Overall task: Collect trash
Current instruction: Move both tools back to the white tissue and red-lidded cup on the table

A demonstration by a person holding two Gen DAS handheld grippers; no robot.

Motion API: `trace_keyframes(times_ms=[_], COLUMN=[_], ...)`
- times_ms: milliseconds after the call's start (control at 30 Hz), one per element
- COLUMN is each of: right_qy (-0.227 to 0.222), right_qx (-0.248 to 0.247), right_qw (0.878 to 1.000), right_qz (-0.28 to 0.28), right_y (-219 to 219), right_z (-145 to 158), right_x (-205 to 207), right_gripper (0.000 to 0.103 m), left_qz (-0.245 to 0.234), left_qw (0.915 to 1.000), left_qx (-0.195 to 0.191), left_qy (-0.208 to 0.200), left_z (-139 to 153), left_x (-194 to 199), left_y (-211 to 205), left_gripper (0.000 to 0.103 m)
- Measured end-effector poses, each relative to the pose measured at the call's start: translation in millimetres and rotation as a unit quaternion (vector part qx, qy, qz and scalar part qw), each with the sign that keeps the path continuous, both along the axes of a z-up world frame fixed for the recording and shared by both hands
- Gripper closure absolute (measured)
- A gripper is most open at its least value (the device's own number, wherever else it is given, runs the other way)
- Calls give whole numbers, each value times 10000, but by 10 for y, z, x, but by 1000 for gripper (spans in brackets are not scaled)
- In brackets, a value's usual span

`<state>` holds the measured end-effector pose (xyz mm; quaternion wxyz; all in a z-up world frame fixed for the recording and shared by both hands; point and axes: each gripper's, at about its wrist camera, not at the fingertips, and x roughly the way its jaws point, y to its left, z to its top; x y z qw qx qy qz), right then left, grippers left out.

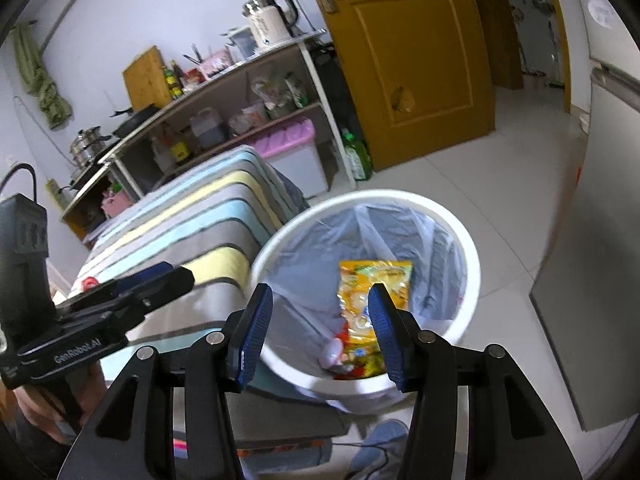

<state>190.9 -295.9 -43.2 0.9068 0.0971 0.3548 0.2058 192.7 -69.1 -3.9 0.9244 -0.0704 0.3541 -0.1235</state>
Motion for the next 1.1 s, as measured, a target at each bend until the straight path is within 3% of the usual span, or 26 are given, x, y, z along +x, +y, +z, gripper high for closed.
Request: trace_keyframes(times_ms=[267,567,1100], right_qy=[-383,-492,-392], right_qx=[122,-14,-54], right_qw=[9986,9956,9881], right_qz=[345,794,1489], right_y=[260,696,1403], right_z=[267,344,321], right_x=[-228,-364,-411], right_gripper=[52,52,52], left_qz=[316,788,1964], left_qw=[9989,9953,9783], left_qx=[-32,-7,186], left_qy=[-338,-567,-638], left_z=[200,263,160], left_x=[-321,-699,-1114], left_y=[295,697,1639], left_gripper=[47,47,47])
